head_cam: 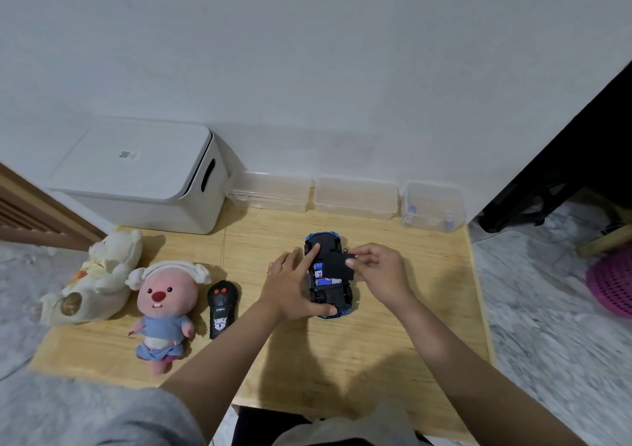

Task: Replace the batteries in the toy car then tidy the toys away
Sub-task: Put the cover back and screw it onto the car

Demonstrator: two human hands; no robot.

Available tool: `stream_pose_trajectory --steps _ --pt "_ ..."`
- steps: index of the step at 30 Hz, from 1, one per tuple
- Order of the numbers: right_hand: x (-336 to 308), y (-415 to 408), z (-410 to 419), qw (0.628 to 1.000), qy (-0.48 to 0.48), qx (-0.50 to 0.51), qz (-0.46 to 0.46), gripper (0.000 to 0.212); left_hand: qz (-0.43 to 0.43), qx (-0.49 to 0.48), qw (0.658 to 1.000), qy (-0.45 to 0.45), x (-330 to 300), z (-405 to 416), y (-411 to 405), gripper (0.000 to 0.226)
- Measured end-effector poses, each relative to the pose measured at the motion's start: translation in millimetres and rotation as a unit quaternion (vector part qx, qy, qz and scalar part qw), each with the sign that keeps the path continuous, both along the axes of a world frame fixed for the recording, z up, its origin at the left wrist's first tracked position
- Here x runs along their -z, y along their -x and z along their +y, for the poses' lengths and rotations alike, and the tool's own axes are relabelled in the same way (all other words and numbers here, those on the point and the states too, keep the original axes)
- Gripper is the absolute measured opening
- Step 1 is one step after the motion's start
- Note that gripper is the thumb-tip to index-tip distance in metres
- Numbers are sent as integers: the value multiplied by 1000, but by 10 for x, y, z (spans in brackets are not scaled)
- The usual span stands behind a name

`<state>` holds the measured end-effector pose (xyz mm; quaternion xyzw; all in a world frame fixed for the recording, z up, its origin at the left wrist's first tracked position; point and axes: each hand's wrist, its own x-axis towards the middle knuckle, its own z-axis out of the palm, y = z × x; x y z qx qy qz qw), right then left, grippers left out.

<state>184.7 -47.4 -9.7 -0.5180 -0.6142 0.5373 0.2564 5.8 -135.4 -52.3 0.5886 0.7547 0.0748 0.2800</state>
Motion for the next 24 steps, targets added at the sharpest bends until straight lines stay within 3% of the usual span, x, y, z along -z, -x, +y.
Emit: stream_pose_trajectory --steps 8,24 --pt "144 140 95 996 -2 -67 -56 16 -19 -15 1000 -12 13 -10 2 124" --pt "171 116 268 991 22 -123 -40 23 -36 -20 999 -1 10 0 6 122"
